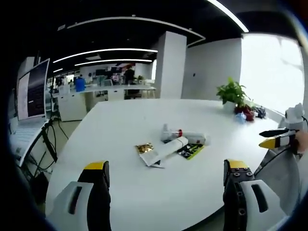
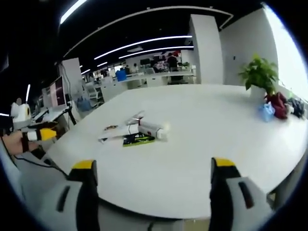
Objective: Arrange the skincare products in the storage area until every visible bottle or jar stands upright without overlapping.
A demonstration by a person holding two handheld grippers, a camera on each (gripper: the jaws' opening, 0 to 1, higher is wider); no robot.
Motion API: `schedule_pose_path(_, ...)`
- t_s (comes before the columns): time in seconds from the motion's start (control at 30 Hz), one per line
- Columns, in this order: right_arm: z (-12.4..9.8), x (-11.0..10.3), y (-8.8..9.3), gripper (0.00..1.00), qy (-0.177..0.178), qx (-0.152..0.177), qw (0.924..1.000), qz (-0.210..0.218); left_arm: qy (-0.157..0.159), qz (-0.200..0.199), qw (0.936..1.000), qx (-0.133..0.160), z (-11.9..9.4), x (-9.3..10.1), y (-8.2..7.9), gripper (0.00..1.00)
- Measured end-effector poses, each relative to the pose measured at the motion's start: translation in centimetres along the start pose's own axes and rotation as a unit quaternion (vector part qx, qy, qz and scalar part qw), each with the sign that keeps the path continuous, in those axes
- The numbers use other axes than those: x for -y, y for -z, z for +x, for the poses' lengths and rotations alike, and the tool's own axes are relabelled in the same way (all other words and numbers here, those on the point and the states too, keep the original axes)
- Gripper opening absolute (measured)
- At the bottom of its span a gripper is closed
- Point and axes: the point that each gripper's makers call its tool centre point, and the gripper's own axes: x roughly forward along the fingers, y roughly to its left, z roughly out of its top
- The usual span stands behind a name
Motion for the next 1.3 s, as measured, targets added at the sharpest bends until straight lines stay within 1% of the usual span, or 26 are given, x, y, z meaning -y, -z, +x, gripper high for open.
schedule_pose_path(0.1,0.3,0.7,-0.1,0.97,-0.003,-0.011,0.9999,-0.006,0.000,0.001,1.0000,-0.002,0.1,0.1,0.0,0.97)
schedule_pose_path(0.2,0.8,1.3,-0.6,0.97,-0.006,-0.016,0.9998,-0.013,0.003,0.004,1.0000,-0.007,0.2,0.2,0.2,0.97)
schedule_pose_path(0.27,1.2,1.8,-0.8,0.96,-0.008,-0.024,0.9993,-0.027,0.003,0.006,0.9999,-0.008,0.2,0.3,0.2,0.97)
schedule_pose_path(0.33,1.6,2.0,-1.2,0.96,-0.018,-0.026,0.9989,-0.034,0.003,0.007,0.9999,-0.010,0.2,0.3,0.3,0.97)
schedule_pose_path(0.4,2.3,2.0,-1.7,0.95,-0.035,-0.028,0.9979,-0.047,0.002,0.006,0.9999,-0.010,0.2,0.2,0.2,0.97)
schedule_pose_path(0.47,3.0,2.0,-2.4,0.95,-0.049,-0.034,0.9956,-0.072,0.002,0.003,0.9999,-0.010,0.2,0.1,0.2,0.97)
schedule_pose_path(0.5,3.5,2.0,-3.0,0.95,-0.058,-0.035,0.9941,-0.085,0.001,0.002,0.9999,-0.010,0.2,0.1,0.3,0.97)
schedule_pose_path(0.57,4.1,2.0,-4.2,0.95,-0.067,-0.028,0.9934,-0.089,0.002,-0.001,1.0000,-0.010,0.2,0.1,0.2,0.97)
schedule_pose_path(0.63,4.9,2.3,-5.5,0.94,-0.074,-0.027,0.9912,-0.106,0.002,-0.001,0.9999,-0.010,0.2,0.1,0.3,0.97)
schedule_pose_path(0.67,5.4,2.4,-6.4,0.94,-0.079,-0.025,0.9891,-0.121,0.004,-0.001,0.9999,-0.011,0.2,0.1,0.3,0.97)
schedule_pose_path(0.73,6.1,2.4,-7.4,0.94,-0.087,-0.023,0.9873,-0.131,0.005,0.001,0.9999,-0.012,0.2,0.2,0.4,0.97)
schedule_pose_path(0.8,7.1,2.4,-8.9,0.93,-0.100,-0.019,0.9836,-0.149,0.005,0.003,0.9999,-0.014,0.2,0.1,0.5,0.97)
schedule_pose_path(0.87,7.9,2.3,-9.6,0.93,-0.112,-0.021,0.9804,-0.161,0.005,0.000,0.9999,-0.015,0.1,0.1,0.5,0.97)
schedule_pose_path(0.9,8.6,2.2,-9.8,0.92,-0.125,-0.027,0.9762,-0.175,0.006,-0.002,0.9999,-0.015,0.1,0.1,0.5,0.97)
schedule_pose_path(1.0,10.2,2.2,-10.0,0.91,-0.140,-0.041,0.9705,-0.192,0.006,-0.003,0.9998,-0.018,0.1,0.0,0.7,0.97)
schedule_pose_path(1.03,10.6,2.3,-10.0,0.91,-0.142,-0.043,0.9698,-0.193,0.007,-0.002,0.9998,-0.018,0.2,0.0,0.7,0.97)
schedule_pose_path(1.1,11.7,2.4,-9.8,0.90,-0.152,-0.056,0.9660,-0.202,0.007,0.000,0.9998,-0.020,0.2,0.1,0.8,0.97)
schedule_pose_path(1.13,12.4,2.4,-9.5,0.90,-0.156,-0.066,0.9625,-0.212,0.006,0.001,0.9998,-0.021,0.2,0.0,0.8,0.97)
schedule_pose_path(1.2,13.5,2.4,-9.1,0.88,-0.164,-0.082,0.9585,-0.218,0.006,0.001,0.9997,-0.024,0.2,0.0,0.9,0.97)
schedule_pose_path(1.3,14.9,2.0,-9.0,0.85,-0.177,-0.094,0.9554,-0.217,0.005,-0.002,0.9996,-0.027,0.2,-0.1,1.0,0.97)
